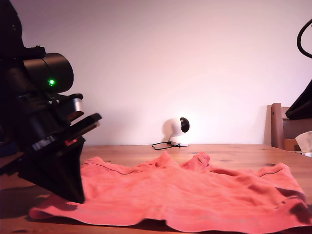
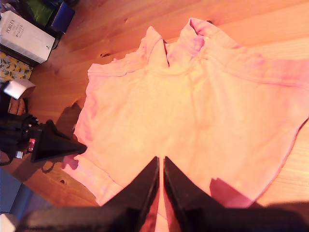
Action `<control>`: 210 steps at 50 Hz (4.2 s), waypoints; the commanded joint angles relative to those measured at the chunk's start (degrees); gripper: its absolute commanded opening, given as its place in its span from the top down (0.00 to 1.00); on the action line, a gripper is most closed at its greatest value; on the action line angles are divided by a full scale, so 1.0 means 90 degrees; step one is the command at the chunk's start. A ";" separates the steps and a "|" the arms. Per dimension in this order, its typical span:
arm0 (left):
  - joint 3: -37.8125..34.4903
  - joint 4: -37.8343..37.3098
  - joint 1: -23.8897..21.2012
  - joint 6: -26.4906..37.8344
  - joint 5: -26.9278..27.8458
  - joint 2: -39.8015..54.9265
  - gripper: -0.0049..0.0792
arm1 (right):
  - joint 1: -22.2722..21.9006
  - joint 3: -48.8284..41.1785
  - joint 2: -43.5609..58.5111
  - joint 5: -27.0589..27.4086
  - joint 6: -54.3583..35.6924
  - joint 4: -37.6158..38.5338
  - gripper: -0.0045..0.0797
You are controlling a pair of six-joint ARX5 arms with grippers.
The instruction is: Fold the underwear in front of you. After folding it, place it to the right side.
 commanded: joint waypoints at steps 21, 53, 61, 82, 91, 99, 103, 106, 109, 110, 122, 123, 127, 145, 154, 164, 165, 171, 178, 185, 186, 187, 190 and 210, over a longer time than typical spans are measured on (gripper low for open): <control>0.0056 0.0131 -0.0141 0.2907 -0.1537 0.0350 0.96 | 0.0729 0.0080 0.0716 0.0010 -0.0160 0.0746 0.96; 0.0056 -0.0622 -0.0160 0.3485 -0.1923 0.0352 0.96 | 0.1865 0.1792 0.4005 0.1868 -0.1671 0.1059 0.96; 0.0056 -0.0665 -0.0160 0.3485 -0.2016 0.0350 0.96 | 0.1868 0.1972 0.4498 0.2018 -0.1897 0.1008 0.96; 0.0066 -0.0010 0.0070 0.3886 -0.2390 0.0352 0.96 | 0.2093 0.1991 0.4801 0.1950 -0.1994 0.0780 0.96; 0.0066 0.0763 0.0095 0.4335 -0.2387 0.0362 0.96 | 0.2443 0.1991 0.4801 0.1948 -0.1940 0.0554 0.96; 0.0066 0.1275 0.0095 0.4670 -0.2348 0.0401 0.96 | 0.2783 0.1991 0.4801 0.1923 -0.1656 0.0517 0.96; 0.0066 0.1433 0.0095 0.4748 -0.2307 0.0500 0.96 | 0.2973 0.1991 0.4801 0.1923 -0.1549 0.0500 0.96; 0.0066 0.1474 0.0095 0.4823 -0.2263 0.0658 0.96 | 0.3092 0.1991 0.4801 0.1926 -0.1513 0.0491 0.96; 0.0066 0.1486 0.0090 0.4826 -0.2232 0.0857 0.96 | 0.3201 0.1991 0.4801 0.1928 -0.1513 0.0478 0.96; 0.0066 0.1506 0.0090 0.4864 -0.2232 0.0930 0.96 | 0.3235 0.1991 0.4801 0.1926 -0.1511 0.0471 0.96; 0.0070 0.2038 0.0066 0.5170 -0.2392 0.1375 0.96 | 0.3478 0.1991 0.4801 0.1928 -0.1515 0.0185 0.96; 0.0073 0.2101 0.0066 0.5180 -0.2392 0.1375 0.96 | 0.3502 0.1991 0.4801 0.1926 -0.1515 0.0187 0.96; 0.0119 0.2319 0.0066 0.5204 -0.2385 0.1375 0.96 | 0.3594 0.1991 0.4801 0.1897 -0.1511 0.0199 0.96; 0.0301 0.2905 -0.0058 0.5204 -0.2050 0.1627 0.96 | 0.4369 0.1999 0.4792 0.1321 -0.0823 0.0556 0.96; 0.0425 0.3043 -0.0163 0.5209 -0.2025 0.1965 0.96 | 0.4619 0.2055 0.4792 0.1328 -0.0770 0.0590 0.96; 0.0799 0.3106 -0.0265 0.5209 -0.1931 0.2399 0.96 | 0.4571 0.2074 0.4792 0.1666 -0.0804 0.0590 0.96; 0.0835 0.3104 -0.0272 0.5209 -0.1931 0.2446 0.96 | 0.4561 0.2074 0.4792 0.1695 -0.0809 0.0595 0.96; 0.1127 0.3067 -0.0287 0.5209 -0.1931 0.2662 0.96 | 0.4452 0.2074 0.4792 0.1909 -0.0894 0.0736 0.96; 0.1234 0.3058 -0.0253 0.5231 -0.1960 0.2737 0.96 | 0.4277 0.2074 0.4792 0.2181 -0.1134 0.0930 0.96; 0.1234 0.3058 -0.0131 0.5370 -0.2013 0.2737 0.96 | 0.4099 0.2074 0.4792 0.2657 -0.1783 0.0908 0.96; 0.1234 0.3058 -0.0107 0.5372 -0.2023 0.2737 0.96 | 0.4070 0.2074 0.4792 0.2659 -0.1802 0.0911 0.96; 0.1234 0.3060 -0.0078 0.5370 -0.2033 0.2737 0.96 | 0.4046 0.2074 0.4792 0.2657 -0.1814 0.0911 0.96; 0.1234 0.3075 0.0007 0.5374 -0.2055 0.2737 0.96 | 0.3973 0.2074 0.4792 0.2659 -0.1843 0.0908 0.96; 0.1520 0.3067 0.0648 0.5370 -0.2052 0.2737 0.96 | 0.3878 0.2074 0.4794 0.2584 -0.1824 0.1035 0.96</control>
